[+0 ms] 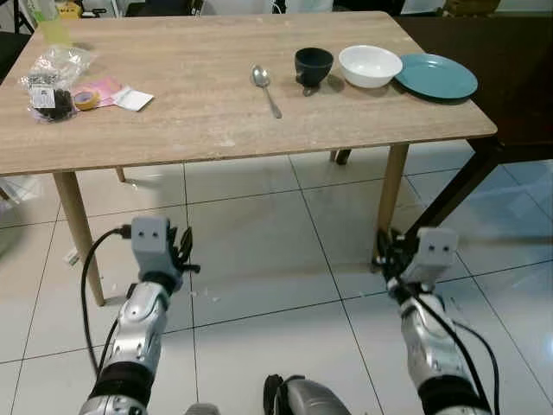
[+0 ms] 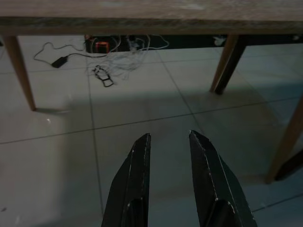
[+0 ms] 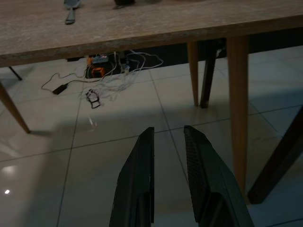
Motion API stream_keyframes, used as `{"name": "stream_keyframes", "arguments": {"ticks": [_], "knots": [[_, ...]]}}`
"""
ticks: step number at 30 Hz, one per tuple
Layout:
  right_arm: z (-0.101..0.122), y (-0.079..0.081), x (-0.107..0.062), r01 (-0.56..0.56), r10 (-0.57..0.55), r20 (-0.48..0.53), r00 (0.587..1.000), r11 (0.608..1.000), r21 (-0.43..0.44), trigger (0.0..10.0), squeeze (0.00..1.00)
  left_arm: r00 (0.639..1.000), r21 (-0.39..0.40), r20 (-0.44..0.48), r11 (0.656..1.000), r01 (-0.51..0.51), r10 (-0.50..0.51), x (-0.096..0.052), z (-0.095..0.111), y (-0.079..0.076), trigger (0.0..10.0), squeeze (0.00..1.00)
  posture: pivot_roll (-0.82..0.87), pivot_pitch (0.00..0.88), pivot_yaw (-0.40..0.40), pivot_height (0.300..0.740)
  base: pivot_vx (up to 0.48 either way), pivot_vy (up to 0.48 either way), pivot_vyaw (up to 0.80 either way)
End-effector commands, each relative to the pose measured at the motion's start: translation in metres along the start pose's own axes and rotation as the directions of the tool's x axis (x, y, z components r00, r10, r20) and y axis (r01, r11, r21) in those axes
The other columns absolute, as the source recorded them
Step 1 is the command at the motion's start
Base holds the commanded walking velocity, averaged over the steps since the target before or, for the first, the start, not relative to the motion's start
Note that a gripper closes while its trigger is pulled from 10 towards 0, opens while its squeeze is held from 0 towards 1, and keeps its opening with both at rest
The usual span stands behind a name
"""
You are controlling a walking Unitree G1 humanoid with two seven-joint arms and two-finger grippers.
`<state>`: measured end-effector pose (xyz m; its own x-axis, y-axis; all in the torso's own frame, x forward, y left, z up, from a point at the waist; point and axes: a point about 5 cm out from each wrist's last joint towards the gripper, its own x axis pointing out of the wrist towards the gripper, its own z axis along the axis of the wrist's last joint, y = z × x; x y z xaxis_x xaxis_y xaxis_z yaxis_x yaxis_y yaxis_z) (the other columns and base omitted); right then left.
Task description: Setting the table
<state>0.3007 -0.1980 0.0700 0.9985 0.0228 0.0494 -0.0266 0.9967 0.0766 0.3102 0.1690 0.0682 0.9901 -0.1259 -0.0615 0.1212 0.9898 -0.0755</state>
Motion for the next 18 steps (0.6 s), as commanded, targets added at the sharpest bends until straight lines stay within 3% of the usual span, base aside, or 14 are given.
{"name": "stream_keyframes", "arguments": {"ticks": [1,9,11,18], "knots": [[-0.011,-0.001,-0.006,-0.001,0.001,-0.064,0.998,1.0,0.004,10.0,0.0,0.999,-0.004,-0.039,1.0,0.008,-0.009,-0.001,-0.006,-0.005,10.0,0.0,0.06,0.101,-0.015,0.74,0.0,0.0,0.0],[-0.04,0.002,-0.025,0.012,-0.003,-0.205,0.979,0.999,0.042,10.0,0.0,0.995,0.003,-0.102,1.0,-0.002,0.003,-0.005,-0.015,-0.004,10.0,0.0,0.06,0.105,-0.017,0.74,0.0,0.0,0.0],[-0.045,0.001,-0.03,0.02,-0.009,-0.229,0.973,0.999,0.046,10.0,0.0,0.99,0.011,-0.141,1.0,-0.027,0.028,-0.005,-0.018,0.0,10.0,0.0,0.06,0.105,-0.017,0.74,0.0,0.48,0.0],[-0.063,-0.003,-0.047,0.037,-0.02,-0.319,0.948,0.998,0.049,10.0,0.0,0.989,-0.019,-0.146,0.999,-0.04,0.037,-0.008,-0.02,0.004,10.0,0.0,0.06,0.106,-0.017,0.74,0.0,0.475,0.0]]}}
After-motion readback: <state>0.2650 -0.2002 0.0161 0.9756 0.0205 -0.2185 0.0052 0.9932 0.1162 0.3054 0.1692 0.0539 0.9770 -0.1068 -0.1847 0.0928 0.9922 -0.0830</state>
